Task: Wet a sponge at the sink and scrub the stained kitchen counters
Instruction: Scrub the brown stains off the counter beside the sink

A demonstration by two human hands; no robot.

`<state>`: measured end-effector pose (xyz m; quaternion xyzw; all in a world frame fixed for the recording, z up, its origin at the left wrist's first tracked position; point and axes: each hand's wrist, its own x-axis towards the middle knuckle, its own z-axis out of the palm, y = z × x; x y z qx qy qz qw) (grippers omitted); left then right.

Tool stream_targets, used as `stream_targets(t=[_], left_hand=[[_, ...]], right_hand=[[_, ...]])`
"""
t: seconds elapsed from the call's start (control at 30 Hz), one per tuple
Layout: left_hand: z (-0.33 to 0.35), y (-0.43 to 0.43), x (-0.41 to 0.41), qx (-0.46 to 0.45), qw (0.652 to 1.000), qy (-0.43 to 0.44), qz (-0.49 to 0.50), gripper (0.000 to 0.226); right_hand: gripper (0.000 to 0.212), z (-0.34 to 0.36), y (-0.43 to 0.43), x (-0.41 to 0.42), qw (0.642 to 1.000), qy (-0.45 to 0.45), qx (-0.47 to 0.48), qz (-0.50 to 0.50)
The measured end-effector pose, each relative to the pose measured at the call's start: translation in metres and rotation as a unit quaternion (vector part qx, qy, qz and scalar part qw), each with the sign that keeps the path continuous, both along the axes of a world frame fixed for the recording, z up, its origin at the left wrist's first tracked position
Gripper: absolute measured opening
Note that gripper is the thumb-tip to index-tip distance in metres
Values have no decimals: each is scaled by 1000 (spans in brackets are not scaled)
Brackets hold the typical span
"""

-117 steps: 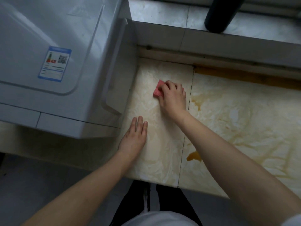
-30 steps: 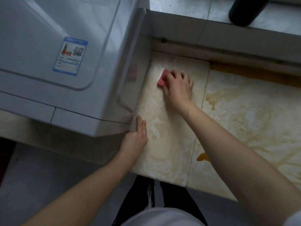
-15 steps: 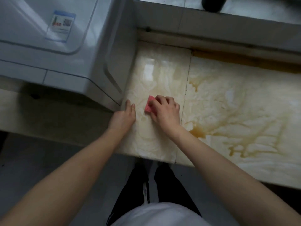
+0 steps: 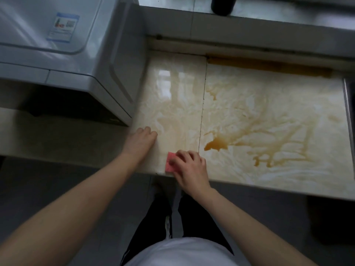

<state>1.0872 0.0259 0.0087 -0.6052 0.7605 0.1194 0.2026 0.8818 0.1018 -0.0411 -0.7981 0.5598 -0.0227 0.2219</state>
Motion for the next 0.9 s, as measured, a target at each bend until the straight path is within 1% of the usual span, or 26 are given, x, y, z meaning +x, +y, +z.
stream_targets(t=[0.03, 0.13, 0.23, 0.37, 0.47, 0.6, 0.77, 0.83, 0.9], left_hand=[[-2, -2, -6, -1, 1000, 13, -7, 25], [-8, -10, -24, 2, 999, 27, -29, 37], [-14, -17, -37, -2, 999, 33, -15, 47], [-23, -30, -44, -16, 998, 52, -7, 46], [-24, -42, -47, -20, 998, 61, -3, 49], [-22, -58, -58, -6, 997, 67, 29, 42], [-19, -77, -66, -8, 996, 60, 62, 43], [-18, -86, -67, -7, 996, 50, 70, 56], [-18, -95, -69, -2, 996, 39, 81, 76]], right_hand=[[41, 1, 4, -3, 1000, -2, 2, 4], [41, 2, 9, -9, 1000, -10, 7, 10], [43, 1, 7, -10, 1000, -9, 5, 16], [52, -5, 2, -12, 1000, -4, -12, 19], [49, -7, -8, -18, 1000, -6, -28, 9], [43, -10, -31, -26, 999, -20, -43, -26], [43, -14, -61, -29, 997, -23, -59, -46], [42, -15, -75, -31, 996, -25, -64, -51], [42, -16, -92, -32, 996, -26, -63, -59]])
